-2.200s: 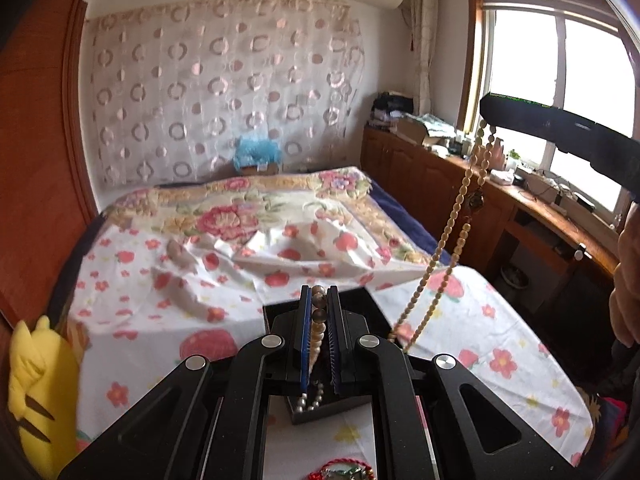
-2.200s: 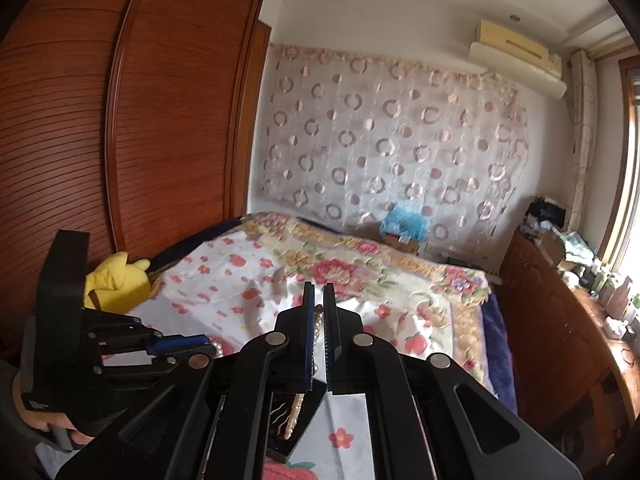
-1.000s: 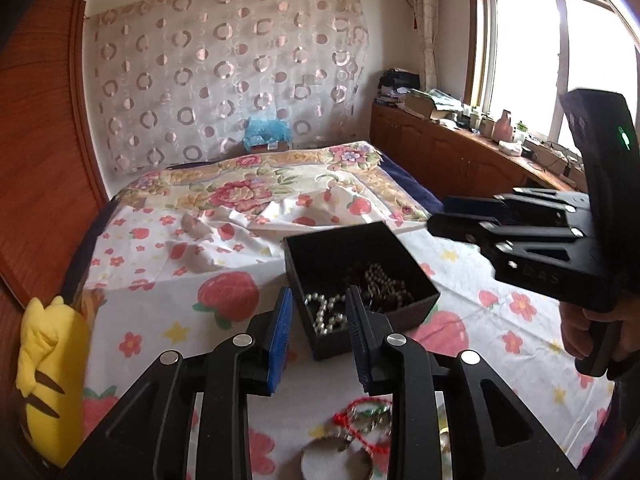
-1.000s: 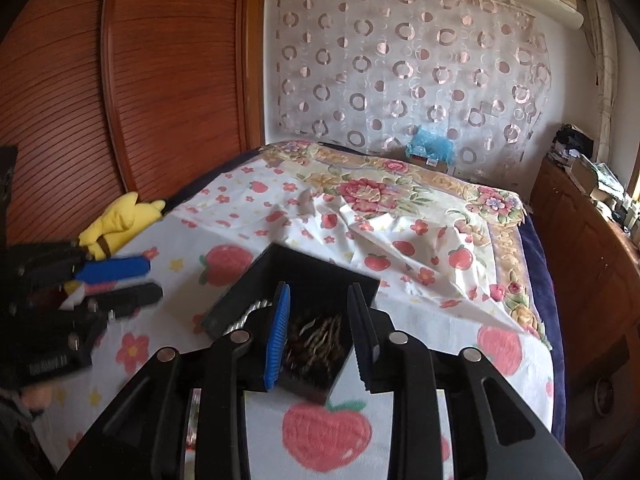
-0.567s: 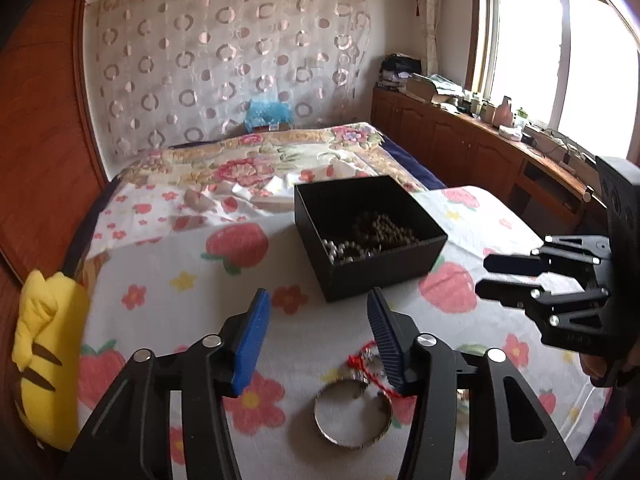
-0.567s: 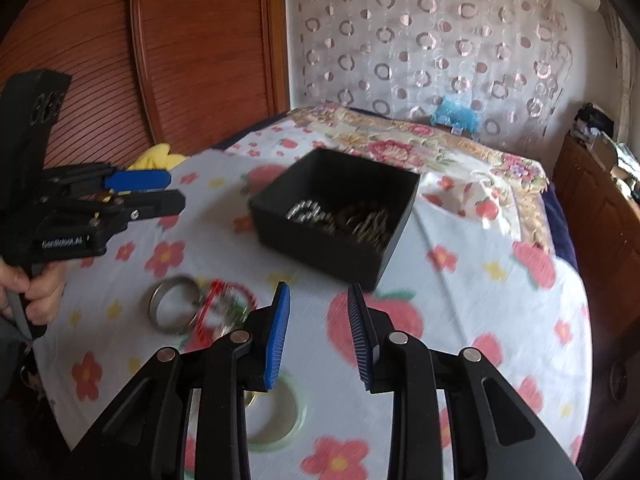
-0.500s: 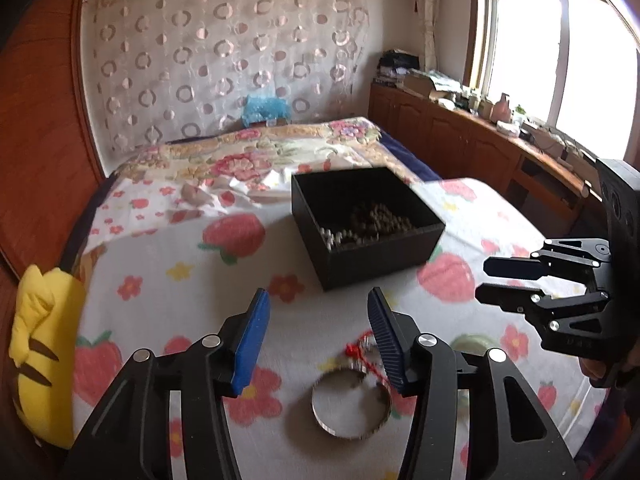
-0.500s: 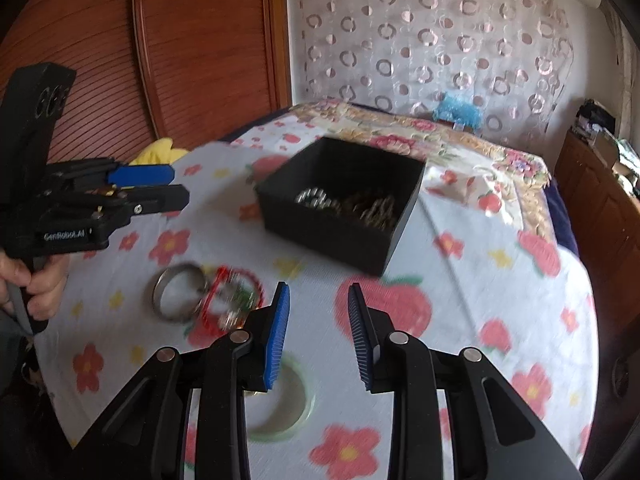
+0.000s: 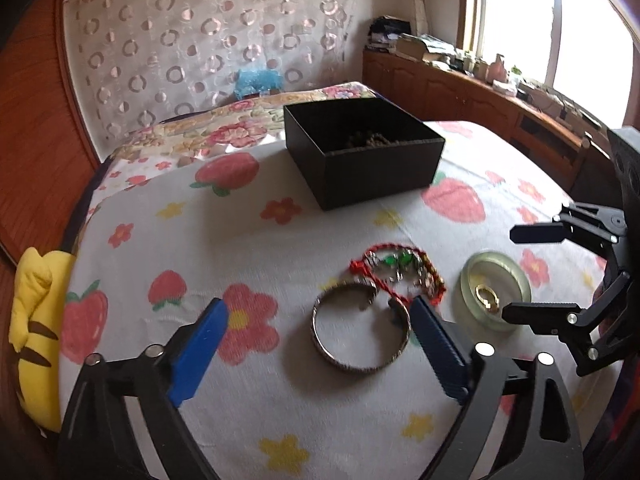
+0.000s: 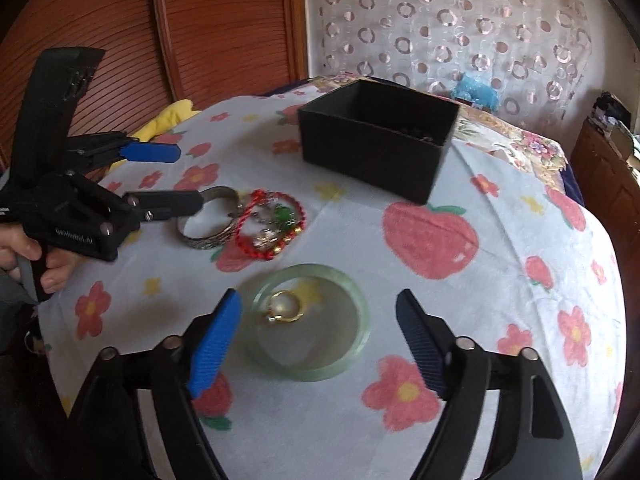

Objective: Organize jewelry
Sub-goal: 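Move the left tool to the silver bangle and close its fingers on it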

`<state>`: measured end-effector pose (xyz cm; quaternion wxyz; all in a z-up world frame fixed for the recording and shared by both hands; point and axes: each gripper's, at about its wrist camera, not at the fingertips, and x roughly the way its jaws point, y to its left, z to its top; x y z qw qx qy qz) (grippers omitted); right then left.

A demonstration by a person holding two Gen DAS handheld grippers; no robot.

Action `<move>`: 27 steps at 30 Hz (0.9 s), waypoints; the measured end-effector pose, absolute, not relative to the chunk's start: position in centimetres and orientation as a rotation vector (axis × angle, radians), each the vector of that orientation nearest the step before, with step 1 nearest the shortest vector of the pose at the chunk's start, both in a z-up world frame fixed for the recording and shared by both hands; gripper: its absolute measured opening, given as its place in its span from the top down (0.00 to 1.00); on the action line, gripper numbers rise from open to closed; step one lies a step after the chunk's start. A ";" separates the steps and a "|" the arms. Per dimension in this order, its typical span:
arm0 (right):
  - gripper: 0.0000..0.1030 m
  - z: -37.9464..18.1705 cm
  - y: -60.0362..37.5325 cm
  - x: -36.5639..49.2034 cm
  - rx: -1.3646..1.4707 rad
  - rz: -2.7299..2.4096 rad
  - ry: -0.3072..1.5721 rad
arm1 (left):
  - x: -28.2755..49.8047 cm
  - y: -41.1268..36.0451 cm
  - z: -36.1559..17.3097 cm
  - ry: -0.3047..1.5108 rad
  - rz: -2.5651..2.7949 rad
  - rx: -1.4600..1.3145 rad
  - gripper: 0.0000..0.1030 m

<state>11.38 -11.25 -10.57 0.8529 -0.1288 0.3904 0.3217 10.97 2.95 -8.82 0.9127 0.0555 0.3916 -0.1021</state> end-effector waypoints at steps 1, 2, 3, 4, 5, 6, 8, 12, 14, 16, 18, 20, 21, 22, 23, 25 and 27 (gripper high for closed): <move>0.17 -10.7 -11.0 11.3 -0.278 0.681 0.824 | 10.9 2.8 -9.0 0.813 -0.218 0.121 0.13; 0.17 -10.8 -10.7 11.2 -0.286 0.683 0.827 | 10.8 2.7 -9.1 0.819 -0.223 0.124 0.13; 0.17 -10.8 -10.6 11.3 -0.291 0.683 0.829 | 10.7 2.7 -9.3 0.825 -0.226 0.125 0.13; 0.16 -11.0 -10.5 11.2 -0.299 0.682 0.835 | 10.8 2.6 -9.5 0.836 -0.233 0.125 0.12; 0.16 -11.1 -10.4 11.3 -0.305 0.682 0.841 | 10.8 2.5 -9.7 0.849 -0.240 0.128 0.12; 0.16 -11.3 -10.2 11.3 -0.318 0.678 0.852 | 10.9 2.5 -9.9 0.859 -0.244 0.133 0.12; 0.17 -11.7 -10.0 11.4 -0.337 0.666 0.869 | 11.0 2.3 -10.2 0.872 -0.245 0.143 0.11; 0.19 -11.8 -9.8 11.3 -0.352 0.678 0.863 | 11.4 1.8 -11.1 0.913 -0.241 0.174 0.09; 0.19 -11.9 -10.0 11.2 -0.349 0.680 0.860 | 11.3 1.8 -11.4 0.906 -0.242 0.174 0.07; 0.19 -11.9 -10.1 11.2 -0.348 0.681 0.860 | 11.4 2.0 -11.5 0.913 -0.250 0.159 0.07; 0.19 -12.0 -10.1 11.2 -0.350 0.680 0.860 | 11.3 2.0 -11.5 0.912 -0.256 0.164 0.07; 0.19 -12.0 -10.0 11.2 -0.349 0.680 0.860 | 11.4 2.1 -11.4 0.912 -0.256 0.167 0.07; 0.19 -12.0 -10.0 11.2 -0.348 0.681 0.860 | 11.3 2.2 -11.4 0.910 -0.261 0.167 0.07; 0.18 -12.0 -10.0 11.2 -0.348 0.680 0.861 | 11.3 2.1 -11.4 0.910 -0.261 0.169 0.07; 0.18 -12.0 -10.0 11.2 -0.349 0.680 0.860 | 11.3 2.1 -11.4 0.910 -0.260 0.172 0.07; 0.18 -12.0 -10.0 11.2 -0.349 0.680 0.860 | 11.4 1.9 -11.3 0.908 -0.250 0.191 0.07; 0.18 -12.0 -10.0 11.2 -0.349 0.680 0.860 | 11.5 1.6 -11.2 0.914 -0.258 0.205 0.07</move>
